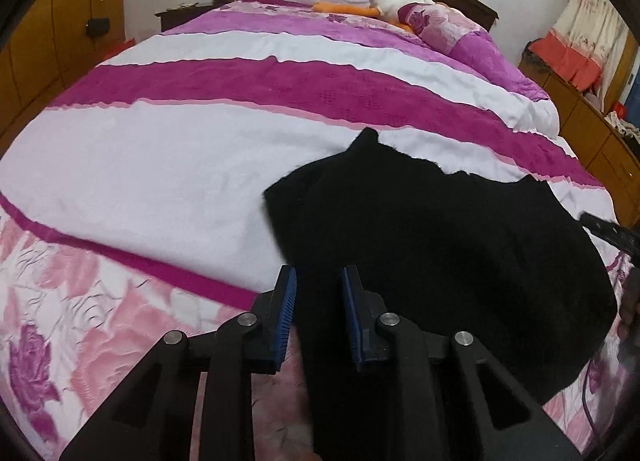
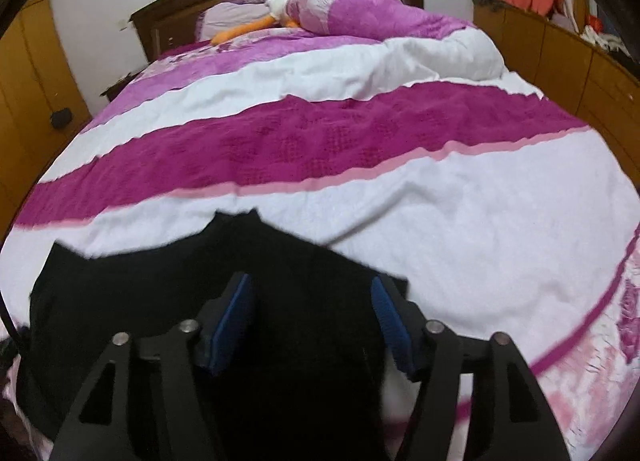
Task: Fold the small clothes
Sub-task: 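Open both grippers and release the cardigan onto the quilt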
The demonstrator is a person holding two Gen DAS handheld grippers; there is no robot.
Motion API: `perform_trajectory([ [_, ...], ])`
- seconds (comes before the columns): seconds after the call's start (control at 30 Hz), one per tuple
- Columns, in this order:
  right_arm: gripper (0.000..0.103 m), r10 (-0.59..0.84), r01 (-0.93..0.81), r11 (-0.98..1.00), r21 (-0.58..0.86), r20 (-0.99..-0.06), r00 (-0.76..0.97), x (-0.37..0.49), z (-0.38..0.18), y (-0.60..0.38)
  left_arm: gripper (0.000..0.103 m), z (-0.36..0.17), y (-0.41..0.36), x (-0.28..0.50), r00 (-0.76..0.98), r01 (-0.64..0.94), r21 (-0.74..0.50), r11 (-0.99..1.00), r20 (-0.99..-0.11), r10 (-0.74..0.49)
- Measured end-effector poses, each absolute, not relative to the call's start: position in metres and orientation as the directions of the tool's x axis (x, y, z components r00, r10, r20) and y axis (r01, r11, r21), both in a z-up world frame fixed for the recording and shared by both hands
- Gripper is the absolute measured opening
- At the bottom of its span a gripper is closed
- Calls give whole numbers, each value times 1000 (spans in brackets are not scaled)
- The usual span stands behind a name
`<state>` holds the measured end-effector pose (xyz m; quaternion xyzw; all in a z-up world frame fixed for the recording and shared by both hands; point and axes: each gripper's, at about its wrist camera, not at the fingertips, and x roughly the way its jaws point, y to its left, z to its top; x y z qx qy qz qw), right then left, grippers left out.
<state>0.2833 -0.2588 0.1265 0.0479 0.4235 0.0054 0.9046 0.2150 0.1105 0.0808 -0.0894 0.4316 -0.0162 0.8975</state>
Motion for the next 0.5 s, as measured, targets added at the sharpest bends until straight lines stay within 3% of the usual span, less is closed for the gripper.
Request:
perform_trajectory([
  [0.07,72,54,19,996,85,-773,632,262,133,-261,26,81,120,207,614,-84,-213,974,-781,-118],
  [0.2,82,94,-2,993,119,-770,631,226,138,-267,26,79,141,179,624,-135,-368,920,-753,-210],
  [0.33,82,98,5,992,130,-774,625,186,137,-276,27,74,160,145,655,-150,-561,814,-673,-343],
  [0.5,83,128,50,978,204,-766,630,154,130,-293,34,65,168,123,647,-164,-681,714,-620,-443],
])
